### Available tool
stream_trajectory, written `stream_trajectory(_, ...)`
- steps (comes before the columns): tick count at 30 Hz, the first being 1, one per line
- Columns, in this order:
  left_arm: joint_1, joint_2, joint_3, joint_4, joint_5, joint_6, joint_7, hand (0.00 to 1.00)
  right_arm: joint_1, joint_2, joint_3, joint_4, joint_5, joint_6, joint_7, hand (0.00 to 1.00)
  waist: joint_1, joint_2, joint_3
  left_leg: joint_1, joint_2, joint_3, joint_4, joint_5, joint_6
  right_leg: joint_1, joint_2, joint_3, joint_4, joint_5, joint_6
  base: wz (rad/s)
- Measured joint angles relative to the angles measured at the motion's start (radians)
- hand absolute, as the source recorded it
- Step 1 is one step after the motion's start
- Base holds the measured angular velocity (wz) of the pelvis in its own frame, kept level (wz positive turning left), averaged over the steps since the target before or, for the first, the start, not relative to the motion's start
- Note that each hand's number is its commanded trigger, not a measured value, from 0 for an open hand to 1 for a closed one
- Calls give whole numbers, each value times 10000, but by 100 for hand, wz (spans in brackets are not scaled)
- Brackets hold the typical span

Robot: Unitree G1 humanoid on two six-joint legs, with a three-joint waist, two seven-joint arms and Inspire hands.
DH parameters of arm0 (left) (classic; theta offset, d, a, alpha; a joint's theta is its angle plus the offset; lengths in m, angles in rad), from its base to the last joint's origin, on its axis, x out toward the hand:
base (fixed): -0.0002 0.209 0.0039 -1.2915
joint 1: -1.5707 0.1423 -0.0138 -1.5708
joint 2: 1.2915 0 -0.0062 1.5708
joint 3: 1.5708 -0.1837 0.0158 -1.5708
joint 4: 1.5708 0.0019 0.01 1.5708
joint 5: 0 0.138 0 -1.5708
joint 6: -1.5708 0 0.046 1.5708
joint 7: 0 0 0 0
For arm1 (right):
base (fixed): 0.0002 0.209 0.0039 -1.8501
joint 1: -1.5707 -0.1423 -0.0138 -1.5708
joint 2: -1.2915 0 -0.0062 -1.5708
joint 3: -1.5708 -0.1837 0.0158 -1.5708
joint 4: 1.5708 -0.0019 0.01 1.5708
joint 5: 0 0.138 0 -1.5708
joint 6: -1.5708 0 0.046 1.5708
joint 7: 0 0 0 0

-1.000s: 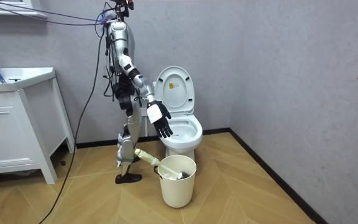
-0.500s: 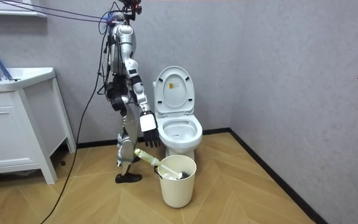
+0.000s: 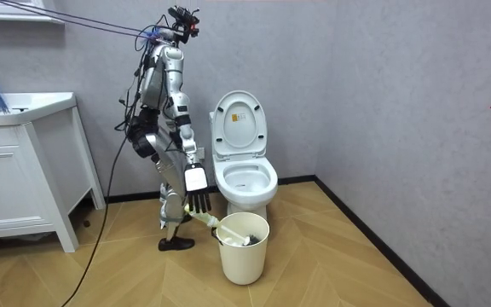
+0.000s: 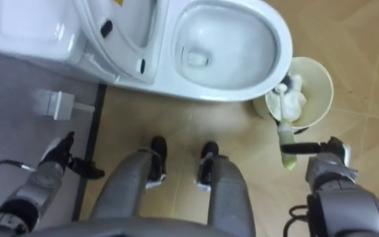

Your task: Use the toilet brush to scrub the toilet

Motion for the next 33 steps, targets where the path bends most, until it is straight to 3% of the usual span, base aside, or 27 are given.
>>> stream_trajectory(7,-642,48,-254,-904,-640,-125,727,0,-707,-527,238,0,739,-2,165,0,136,60,27,-1502,-16,95,684,2,52,-1595,-254,-21,951,-171,-89,3)
stream_trajectory(11,-973,142,-543,-1124,-1178,-165,1153,0,-871,-850,579,-17,1109,9,209,0,97,42,49,-2040,-229,148,1134,-75,63,-2300,-596,38,1828,-568,-130,19)
stream_trajectory(15,-1060,160,-579,-1383,-1199,-260,1262,0,-1073,-885,651,-31,1138,-5,418,0,105,33,60,-2686,-152,114,1750,-315,20,-2859,-617,28,2378,-766,-223,2)
stream_trajectory(20,-1534,202,-632,-1594,-1183,-529,1370,0,-1135,-902,803,-33,1130,-90,632,0,104,14,105,-3271,-140,41,2189,-356,18,-3387,-725,-51,2809,-838,-271,4)
stream_trajectory(24,-1648,483,-1070,-2187,-1194,-563,1678,0,-1310,-931,1008,-34,1136,-77,648,0,108,46,135,-3669,-138,42,2577,-429,86,-3784,-737,-6,3142,-872,-253,0)
stream_trajectory(26,-1784,490,-1121,-2273,-1194,-563,1683,0,-1444,-955,1009,-60,1159,-81,651,0,114,86,174,-3838,-141,45,2745,-455,121,-3941,-733,23,3287,-879,-240,0)
stream_trajectory(33,-2025,600,-1336,-2618,-1205,-572,1642,0,-1548,-1192,1458,-44,2669,-172,1434,0,161,152,212,-4297,-184,130,3220,-544,196,-4444,-816,134,3800,-965,-191,-1)
